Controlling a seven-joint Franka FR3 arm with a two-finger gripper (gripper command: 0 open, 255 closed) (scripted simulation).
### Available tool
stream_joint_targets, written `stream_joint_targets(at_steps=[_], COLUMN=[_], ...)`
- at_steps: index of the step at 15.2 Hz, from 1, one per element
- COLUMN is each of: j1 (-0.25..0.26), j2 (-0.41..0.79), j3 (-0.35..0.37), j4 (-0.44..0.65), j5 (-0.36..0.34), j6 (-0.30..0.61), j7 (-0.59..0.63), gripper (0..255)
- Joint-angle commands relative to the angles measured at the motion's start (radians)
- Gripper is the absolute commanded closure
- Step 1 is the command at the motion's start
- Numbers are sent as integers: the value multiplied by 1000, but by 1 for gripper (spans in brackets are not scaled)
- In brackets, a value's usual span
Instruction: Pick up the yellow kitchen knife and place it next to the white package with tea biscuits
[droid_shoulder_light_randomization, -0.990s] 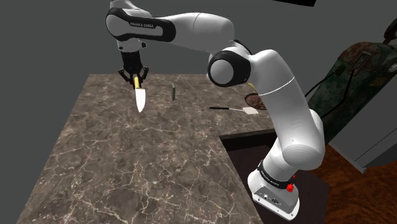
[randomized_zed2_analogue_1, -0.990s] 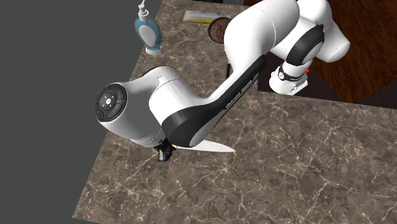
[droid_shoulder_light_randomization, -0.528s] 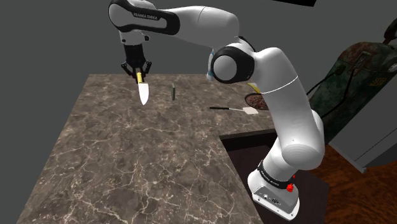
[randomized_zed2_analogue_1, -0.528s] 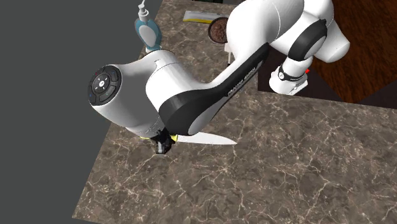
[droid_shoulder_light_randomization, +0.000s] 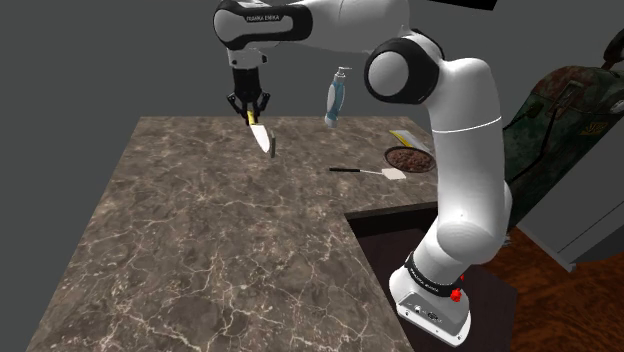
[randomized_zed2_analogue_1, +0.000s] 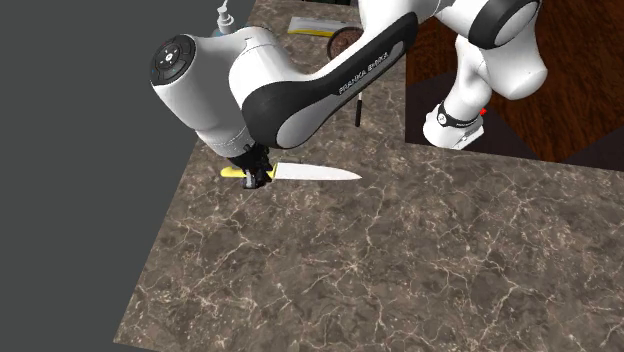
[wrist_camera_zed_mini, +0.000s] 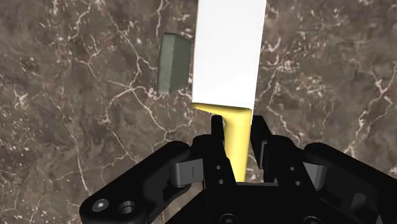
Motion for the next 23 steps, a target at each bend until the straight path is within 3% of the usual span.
stream_joint_targets(at_steps=[1,12,23], j1=[-28,-183,-336], j2=[-38,-159,-160], j3=[-9,-76,-152], j4=[-62,-249,-255], j5=[0,-8,-18], j6=[24,90,101], j7=[-36,-251,-474], gripper=[255,255,255])
